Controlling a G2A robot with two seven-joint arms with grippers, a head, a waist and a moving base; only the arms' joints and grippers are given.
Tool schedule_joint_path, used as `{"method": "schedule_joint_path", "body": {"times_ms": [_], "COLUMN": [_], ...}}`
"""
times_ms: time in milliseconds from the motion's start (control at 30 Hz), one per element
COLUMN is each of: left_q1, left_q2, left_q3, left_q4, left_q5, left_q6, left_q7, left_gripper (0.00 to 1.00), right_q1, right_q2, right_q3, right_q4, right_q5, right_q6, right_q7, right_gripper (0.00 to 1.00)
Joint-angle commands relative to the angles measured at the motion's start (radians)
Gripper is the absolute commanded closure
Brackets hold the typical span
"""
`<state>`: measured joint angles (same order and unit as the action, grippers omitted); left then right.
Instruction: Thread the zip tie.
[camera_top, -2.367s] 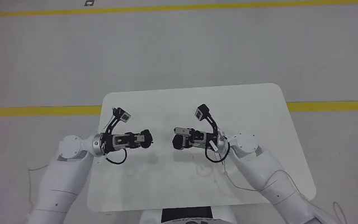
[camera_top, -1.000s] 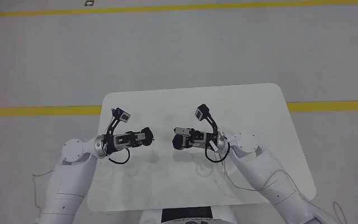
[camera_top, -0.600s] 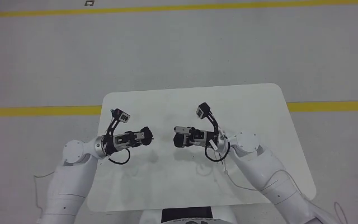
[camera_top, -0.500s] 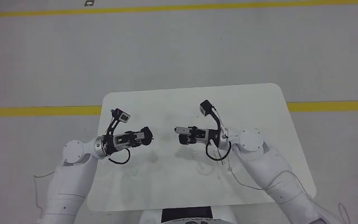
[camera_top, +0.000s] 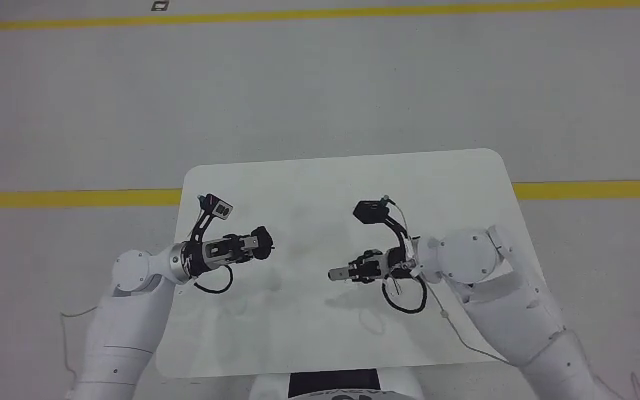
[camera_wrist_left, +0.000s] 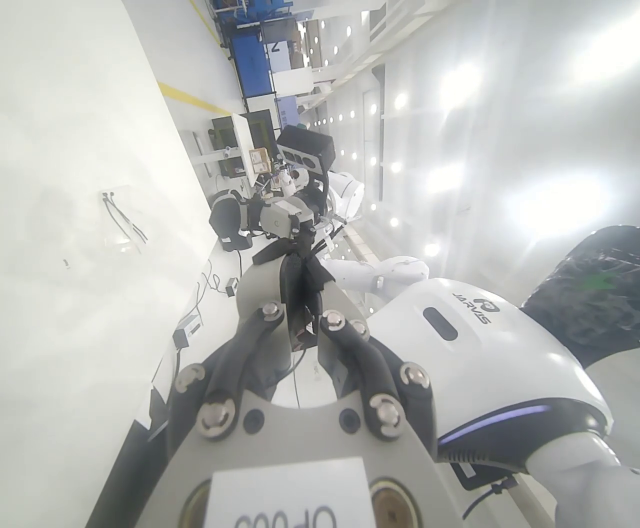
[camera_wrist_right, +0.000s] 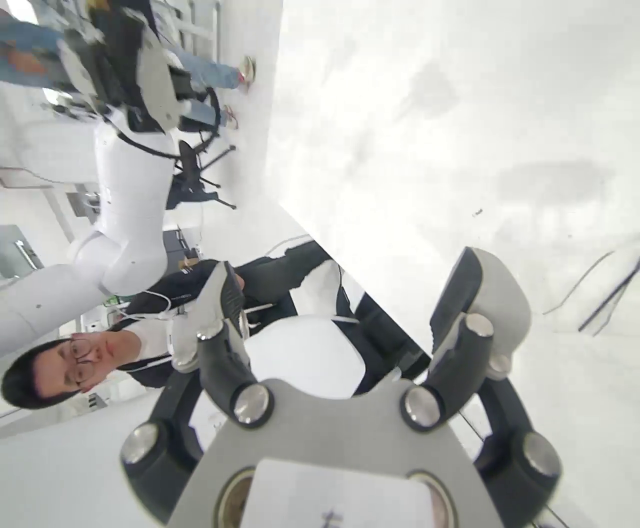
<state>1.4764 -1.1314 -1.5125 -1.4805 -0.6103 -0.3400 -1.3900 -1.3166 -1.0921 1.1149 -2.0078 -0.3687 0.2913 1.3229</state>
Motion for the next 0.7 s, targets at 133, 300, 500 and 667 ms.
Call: {"method": "schedule_joint_path", "body": {"times_ms": [133, 300, 500, 667], "left_q1": [0.0, 0.0, 0.0, 0.0], "left_q2": [0.0, 0.0, 0.0, 0.0], "left_q3": [0.0, 0.0, 0.0, 0.0], "left_q4": [0.0, 0.0, 0.0, 0.0], "left_q5": [0.0, 0.0, 0.0, 0.0], "left_q6": [0.0, 0.0, 0.0, 0.0], "left_q7": [0.0, 0.0, 0.0, 0.0], "left_gripper": [1.0, 1.0, 1.0, 1.0], "right_q1": [-0.001, -0.001, -0.004, 0.014], "right_q2": [0.0, 0.0, 0.001, 0.012], "right_q3": [0.001, 0.001, -0.003, -0.043], "right_q4": [0.002, 0.002, 0.003, -0.024], "right_q5": [0.003, 0.003, -0.016, -0.215], "right_q6": [-0.002, -0.002, -0.01, 0.049], "right_q7": [-0.008, -0.008, -0.025, 0.024], "right_gripper": [0.0, 0.0, 0.0, 0.0]}}
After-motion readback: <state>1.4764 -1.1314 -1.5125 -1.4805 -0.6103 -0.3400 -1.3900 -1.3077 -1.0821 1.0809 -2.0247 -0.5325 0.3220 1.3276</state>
